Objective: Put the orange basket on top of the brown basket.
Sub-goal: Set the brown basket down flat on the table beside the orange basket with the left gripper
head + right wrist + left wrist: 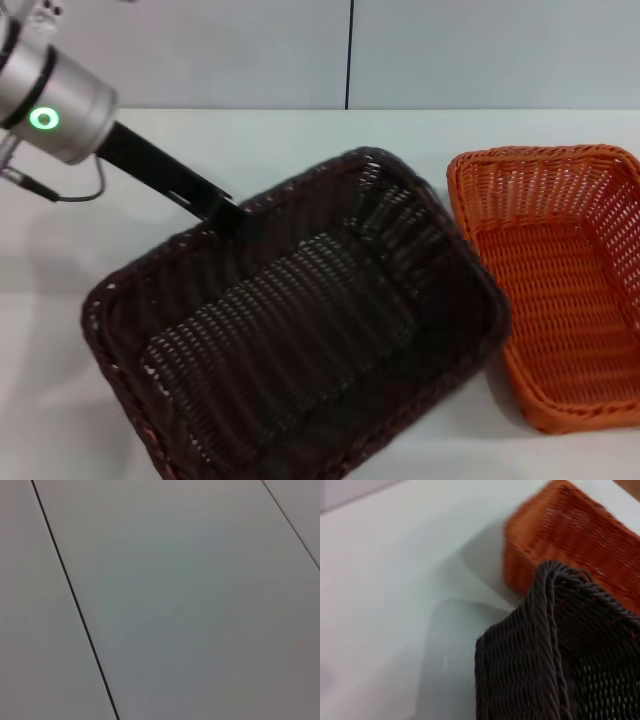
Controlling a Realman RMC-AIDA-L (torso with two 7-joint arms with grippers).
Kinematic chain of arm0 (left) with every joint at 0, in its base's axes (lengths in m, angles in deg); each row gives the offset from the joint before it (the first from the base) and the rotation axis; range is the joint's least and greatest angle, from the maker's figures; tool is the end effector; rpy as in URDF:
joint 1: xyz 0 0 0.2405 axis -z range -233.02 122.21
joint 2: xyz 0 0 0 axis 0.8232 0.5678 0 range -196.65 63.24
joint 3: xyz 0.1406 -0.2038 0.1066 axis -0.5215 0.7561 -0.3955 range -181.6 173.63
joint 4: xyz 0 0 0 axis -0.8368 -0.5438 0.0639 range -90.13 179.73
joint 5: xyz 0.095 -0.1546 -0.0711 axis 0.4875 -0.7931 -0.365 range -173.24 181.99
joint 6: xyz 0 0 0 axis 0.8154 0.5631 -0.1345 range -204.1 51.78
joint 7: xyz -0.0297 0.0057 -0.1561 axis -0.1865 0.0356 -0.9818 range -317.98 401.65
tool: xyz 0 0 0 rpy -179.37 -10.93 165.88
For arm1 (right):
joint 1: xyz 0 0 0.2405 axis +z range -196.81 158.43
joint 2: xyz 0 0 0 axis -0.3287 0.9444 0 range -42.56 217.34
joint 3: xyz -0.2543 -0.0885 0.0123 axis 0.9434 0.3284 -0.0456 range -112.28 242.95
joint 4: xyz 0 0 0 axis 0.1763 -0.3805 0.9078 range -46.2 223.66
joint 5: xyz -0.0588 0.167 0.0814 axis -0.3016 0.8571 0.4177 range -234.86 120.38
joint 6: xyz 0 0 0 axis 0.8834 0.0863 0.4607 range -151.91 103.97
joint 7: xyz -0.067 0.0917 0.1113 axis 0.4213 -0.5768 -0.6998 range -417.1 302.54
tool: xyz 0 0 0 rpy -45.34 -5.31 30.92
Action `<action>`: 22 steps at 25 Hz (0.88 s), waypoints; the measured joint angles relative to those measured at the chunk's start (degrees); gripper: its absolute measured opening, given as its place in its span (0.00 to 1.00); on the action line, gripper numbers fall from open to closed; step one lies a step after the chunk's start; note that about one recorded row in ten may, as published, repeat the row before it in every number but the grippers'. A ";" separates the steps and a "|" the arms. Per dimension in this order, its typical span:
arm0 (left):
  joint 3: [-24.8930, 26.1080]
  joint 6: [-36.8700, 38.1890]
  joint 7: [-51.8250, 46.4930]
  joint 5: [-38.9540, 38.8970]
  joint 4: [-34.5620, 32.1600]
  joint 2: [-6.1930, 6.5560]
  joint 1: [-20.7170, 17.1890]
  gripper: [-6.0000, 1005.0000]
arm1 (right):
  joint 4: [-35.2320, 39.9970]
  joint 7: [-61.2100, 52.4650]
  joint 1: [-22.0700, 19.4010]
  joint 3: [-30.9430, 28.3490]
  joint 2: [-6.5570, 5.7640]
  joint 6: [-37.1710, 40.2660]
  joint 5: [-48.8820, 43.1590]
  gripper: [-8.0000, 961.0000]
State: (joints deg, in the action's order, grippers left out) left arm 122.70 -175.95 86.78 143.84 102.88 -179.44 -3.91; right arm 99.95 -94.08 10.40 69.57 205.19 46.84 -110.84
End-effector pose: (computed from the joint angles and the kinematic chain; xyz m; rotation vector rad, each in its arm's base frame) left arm -0.1580 0.3989 0.0315 -2.7945 -1.0383 0.1567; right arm 0.3671 0.3587 0.1215 -1.0361 0.6585 1.0087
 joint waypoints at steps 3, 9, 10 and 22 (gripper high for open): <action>-0.05 0.42 3.58 -0.13 -5.89 0.09 3.77 0.22 | -0.36 -0.03 -0.04 0.04 0.12 0.03 0.00 0.72; -0.57 1.17 6.74 0.20 -10.64 -0.44 7.02 0.23 | -0.71 -0.06 -0.19 0.07 0.21 0.18 -0.13 0.72; -0.59 1.58 7.33 0.20 -11.19 -0.63 7.34 0.23 | -0.78 -0.11 -0.22 0.07 0.25 0.41 -0.19 0.72; -0.64 6.22 12.02 0.10 -12.96 -2.91 7.74 0.25 | -0.88 -0.55 -0.28 0.37 0.33 0.82 -0.46 0.72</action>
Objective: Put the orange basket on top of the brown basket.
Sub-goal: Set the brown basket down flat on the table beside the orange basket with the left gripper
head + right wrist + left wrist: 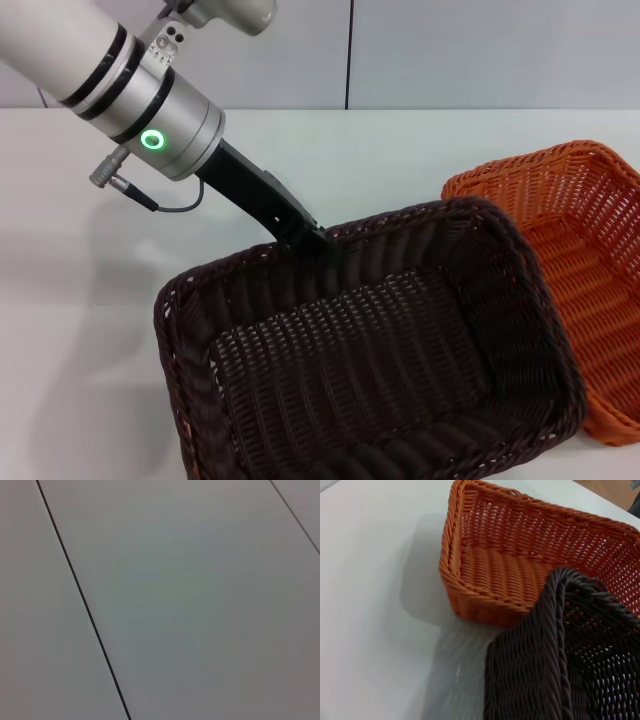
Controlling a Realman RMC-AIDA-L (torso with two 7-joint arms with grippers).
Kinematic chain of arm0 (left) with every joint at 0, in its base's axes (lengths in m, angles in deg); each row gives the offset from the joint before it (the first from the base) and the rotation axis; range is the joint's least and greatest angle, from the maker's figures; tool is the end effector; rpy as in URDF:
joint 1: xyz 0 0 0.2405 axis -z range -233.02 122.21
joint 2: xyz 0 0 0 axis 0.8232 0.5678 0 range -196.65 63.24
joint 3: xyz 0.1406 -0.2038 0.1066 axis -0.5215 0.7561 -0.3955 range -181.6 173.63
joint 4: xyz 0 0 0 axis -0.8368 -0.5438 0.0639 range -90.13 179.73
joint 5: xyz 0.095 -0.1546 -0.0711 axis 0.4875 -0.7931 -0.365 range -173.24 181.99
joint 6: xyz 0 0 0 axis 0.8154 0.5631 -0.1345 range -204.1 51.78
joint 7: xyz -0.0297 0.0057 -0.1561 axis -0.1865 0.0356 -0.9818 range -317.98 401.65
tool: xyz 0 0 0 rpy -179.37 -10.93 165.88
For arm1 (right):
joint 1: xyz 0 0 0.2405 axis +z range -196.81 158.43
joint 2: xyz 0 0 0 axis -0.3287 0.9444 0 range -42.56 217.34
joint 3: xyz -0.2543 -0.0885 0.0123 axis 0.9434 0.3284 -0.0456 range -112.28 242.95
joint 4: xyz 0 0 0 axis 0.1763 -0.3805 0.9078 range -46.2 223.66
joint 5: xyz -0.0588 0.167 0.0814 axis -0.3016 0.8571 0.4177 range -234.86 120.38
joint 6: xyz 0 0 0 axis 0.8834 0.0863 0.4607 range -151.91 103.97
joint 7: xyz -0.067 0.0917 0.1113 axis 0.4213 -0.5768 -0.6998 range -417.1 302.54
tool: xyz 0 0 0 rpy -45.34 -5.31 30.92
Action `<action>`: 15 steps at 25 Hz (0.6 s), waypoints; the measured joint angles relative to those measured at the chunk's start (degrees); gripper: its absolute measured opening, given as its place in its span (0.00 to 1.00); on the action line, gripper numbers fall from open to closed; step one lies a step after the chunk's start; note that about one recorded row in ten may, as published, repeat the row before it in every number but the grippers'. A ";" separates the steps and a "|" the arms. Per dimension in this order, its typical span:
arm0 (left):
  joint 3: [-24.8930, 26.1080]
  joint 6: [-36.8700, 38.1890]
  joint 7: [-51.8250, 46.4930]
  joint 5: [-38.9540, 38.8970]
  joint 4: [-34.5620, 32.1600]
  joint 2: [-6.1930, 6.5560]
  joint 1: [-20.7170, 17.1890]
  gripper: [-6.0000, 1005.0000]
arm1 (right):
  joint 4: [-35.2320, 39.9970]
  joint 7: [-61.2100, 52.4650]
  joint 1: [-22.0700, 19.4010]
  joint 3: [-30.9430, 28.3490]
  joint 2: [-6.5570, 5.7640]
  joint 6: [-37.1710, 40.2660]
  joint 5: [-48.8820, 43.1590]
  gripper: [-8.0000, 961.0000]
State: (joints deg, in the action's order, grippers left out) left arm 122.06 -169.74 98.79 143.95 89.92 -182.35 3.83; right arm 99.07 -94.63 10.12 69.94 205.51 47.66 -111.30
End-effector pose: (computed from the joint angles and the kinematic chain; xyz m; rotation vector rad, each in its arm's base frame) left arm -0.1276 0.4053 -0.0204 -2.9935 -0.7797 0.1626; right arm 0.3653 0.3568 0.1140 -1.0490 0.6730 1.0267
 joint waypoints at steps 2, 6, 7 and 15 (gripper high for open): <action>-0.01 0.01 -0.86 0.15 -0.07 -0.03 -0.23 0.25 | 0.01 -0.01 -0.05 0.00 0.00 0.01 0.00 0.72; 0.15 0.93 -2.95 0.23 1.40 -0.18 -1.37 0.25 | 0.03 -0.01 -0.13 -0.02 -0.02 0.01 0.00 0.72; 0.28 1.10 -3.10 0.20 1.64 -0.18 -1.55 0.25 | 0.03 -0.01 -0.13 -0.02 -0.02 0.01 0.00 0.72; 1.09 2.47 -3.26 -0.20 8.53 -1.57 -4.18 0.40 | 0.04 -0.05 0.01 -0.04 -0.36 -0.01 -0.01 0.72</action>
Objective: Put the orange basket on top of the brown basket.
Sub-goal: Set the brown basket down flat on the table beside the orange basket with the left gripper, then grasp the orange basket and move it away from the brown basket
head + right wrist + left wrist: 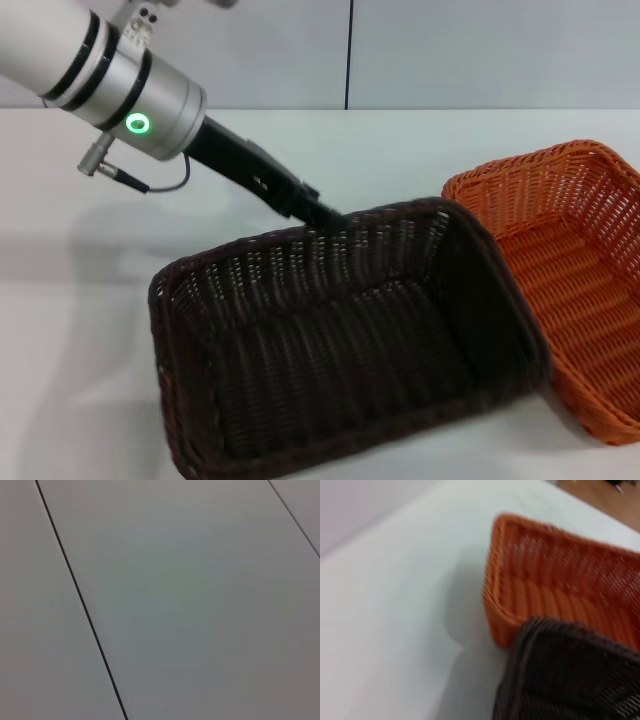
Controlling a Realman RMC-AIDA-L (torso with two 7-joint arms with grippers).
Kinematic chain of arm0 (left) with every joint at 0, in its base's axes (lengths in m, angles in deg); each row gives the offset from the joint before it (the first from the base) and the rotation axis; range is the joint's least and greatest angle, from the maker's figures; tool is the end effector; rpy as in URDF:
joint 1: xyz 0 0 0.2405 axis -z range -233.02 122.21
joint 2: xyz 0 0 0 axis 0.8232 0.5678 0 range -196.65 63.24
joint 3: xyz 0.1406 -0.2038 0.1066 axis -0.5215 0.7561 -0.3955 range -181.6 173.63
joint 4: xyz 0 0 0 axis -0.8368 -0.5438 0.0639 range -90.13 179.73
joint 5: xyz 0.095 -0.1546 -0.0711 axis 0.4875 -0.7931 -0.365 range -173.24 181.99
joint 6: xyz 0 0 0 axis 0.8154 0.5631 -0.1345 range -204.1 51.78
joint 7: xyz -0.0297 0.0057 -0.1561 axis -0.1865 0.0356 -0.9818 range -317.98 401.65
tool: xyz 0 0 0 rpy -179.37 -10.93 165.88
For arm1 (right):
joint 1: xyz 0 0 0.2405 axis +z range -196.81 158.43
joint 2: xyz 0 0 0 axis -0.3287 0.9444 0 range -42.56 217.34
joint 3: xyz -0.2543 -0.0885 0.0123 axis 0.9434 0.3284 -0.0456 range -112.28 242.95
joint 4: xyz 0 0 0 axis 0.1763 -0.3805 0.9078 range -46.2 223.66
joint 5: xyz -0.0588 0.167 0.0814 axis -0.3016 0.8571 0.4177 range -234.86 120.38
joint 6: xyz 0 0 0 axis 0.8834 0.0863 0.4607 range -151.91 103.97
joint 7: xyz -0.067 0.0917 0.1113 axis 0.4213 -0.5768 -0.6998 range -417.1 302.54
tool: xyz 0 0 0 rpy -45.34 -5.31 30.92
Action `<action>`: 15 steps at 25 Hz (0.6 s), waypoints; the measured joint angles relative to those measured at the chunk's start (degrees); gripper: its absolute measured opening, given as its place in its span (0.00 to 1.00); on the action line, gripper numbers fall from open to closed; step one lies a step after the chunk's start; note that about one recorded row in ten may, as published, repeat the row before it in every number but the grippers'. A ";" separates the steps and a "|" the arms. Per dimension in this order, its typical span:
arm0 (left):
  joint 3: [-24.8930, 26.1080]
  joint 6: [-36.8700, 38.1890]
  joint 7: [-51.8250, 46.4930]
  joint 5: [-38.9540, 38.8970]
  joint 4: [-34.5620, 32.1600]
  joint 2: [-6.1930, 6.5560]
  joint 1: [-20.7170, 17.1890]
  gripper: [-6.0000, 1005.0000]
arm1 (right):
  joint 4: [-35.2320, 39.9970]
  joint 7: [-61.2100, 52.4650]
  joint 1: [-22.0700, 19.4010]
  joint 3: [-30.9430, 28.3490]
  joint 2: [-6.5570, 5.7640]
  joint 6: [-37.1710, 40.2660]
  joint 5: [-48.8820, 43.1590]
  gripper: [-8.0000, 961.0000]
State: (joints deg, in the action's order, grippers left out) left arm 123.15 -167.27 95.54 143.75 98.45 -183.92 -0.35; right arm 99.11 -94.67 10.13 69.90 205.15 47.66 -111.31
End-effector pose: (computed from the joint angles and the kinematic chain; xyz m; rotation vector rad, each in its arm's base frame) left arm -0.1308 0.4118 -0.0080 -2.8658 -0.7986 0.0522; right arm 0.3659 0.3573 0.1173 -1.0481 0.6665 1.0248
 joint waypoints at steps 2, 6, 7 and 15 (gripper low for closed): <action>0.88 0.83 0.11 -0.42 2.52 -0.48 -0.78 0.48 | 0.23 -0.71 0.03 0.36 -0.09 -0.23 -0.20 0.72; 1.90 5.15 0.78 -7.63 5.33 -0.64 -3.73 0.63 | 4.64 -11.66 -0.63 8.15 -2.24 -0.82 -4.33 0.72; 1.92 7.67 1.71 -12.03 6.17 -0.62 -5.56 0.67 | 4.64 -11.66 -0.63 8.15 -2.24 -0.82 -4.33 0.72; 1.33 18.68 19.72 -46.81 4.33 -0.84 -18.28 0.84 | 28.58 -45.85 -1.83 21.75 -10.19 4.50 -42.87 0.72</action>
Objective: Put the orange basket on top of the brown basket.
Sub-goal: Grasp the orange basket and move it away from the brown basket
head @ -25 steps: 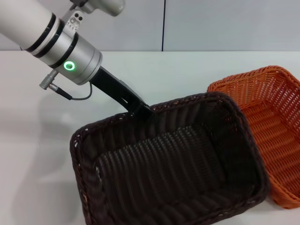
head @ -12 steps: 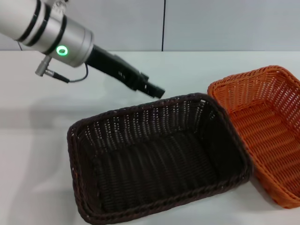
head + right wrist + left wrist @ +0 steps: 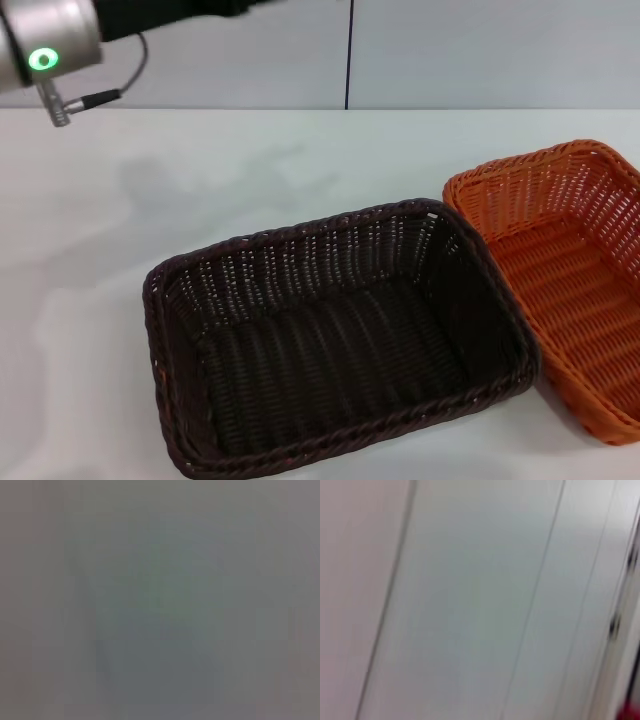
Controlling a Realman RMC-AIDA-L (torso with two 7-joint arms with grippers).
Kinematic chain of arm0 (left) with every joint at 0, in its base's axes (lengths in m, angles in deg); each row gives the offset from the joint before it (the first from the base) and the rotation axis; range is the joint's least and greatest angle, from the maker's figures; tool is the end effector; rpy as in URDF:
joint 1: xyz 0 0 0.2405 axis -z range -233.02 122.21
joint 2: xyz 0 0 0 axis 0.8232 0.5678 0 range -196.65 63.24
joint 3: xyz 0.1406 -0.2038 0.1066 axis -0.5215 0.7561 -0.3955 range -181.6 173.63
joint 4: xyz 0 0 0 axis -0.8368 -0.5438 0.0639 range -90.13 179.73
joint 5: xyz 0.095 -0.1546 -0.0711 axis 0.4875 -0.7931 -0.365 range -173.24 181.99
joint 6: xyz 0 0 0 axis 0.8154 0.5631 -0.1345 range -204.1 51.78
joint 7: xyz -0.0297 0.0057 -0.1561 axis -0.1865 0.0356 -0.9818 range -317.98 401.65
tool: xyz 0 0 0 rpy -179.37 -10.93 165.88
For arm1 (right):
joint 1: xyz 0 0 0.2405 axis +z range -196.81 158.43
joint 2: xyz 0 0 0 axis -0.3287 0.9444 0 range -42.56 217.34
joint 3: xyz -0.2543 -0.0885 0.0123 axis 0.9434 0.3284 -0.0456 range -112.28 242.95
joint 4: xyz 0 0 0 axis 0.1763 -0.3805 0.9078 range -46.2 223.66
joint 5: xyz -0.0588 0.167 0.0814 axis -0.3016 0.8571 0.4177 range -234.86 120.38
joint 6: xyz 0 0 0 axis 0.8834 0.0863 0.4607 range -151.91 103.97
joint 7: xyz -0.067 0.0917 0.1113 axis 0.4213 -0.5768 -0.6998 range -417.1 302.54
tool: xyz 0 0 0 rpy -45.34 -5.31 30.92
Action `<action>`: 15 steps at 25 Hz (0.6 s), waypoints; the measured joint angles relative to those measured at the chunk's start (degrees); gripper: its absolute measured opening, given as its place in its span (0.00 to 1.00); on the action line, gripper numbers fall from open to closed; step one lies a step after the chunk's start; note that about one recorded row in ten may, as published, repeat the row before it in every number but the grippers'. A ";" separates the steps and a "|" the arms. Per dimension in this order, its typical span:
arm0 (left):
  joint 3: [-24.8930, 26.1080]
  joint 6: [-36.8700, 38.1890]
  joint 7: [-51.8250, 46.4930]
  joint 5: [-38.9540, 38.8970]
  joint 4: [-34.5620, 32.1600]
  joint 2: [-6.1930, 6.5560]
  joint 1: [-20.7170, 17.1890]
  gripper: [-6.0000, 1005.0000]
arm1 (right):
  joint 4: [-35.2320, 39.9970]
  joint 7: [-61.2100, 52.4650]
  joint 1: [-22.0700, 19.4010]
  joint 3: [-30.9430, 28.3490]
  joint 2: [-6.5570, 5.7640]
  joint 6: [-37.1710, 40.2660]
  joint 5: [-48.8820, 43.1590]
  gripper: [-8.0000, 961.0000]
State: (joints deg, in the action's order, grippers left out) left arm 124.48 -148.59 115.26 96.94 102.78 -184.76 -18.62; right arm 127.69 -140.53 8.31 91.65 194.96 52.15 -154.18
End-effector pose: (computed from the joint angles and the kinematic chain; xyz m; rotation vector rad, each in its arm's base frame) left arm -0.1371 0.4180 0.0569 -2.4092 -0.6231 -1.0325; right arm 0.3140 0.3843 0.1489 -2.0122 0.6665 0.8040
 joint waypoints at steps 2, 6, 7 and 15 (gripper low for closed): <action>0.22 -0.03 3.28 -6.56 -1.60 0.02 -1.69 0.84 | 5.67 -4.63 1.07 0.11 -1.60 5.07 -12.01 0.72; 0.34 -0.01 7.41 -13.59 -2.33 -0.04 -4.08 0.84 | 12.36 -5.22 4.67 0.12 -3.01 14.90 -34.10 0.72; 0.26 0.06 8.52 -15.27 -2.59 -0.12 -4.51 0.84 | 12.36 -5.22 4.67 0.12 -3.01 14.90 -34.10 0.72; 0.75 0.42 11.22 -20.07 -7.19 0.03 -3.99 0.83 | 12.20 -3.43 7.39 6.71 -3.30 23.16 -45.17 0.72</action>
State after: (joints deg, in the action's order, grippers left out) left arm 125.23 -148.17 126.48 76.87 95.60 -184.73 -22.61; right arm 139.89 -143.96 15.69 98.37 191.67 75.32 -199.35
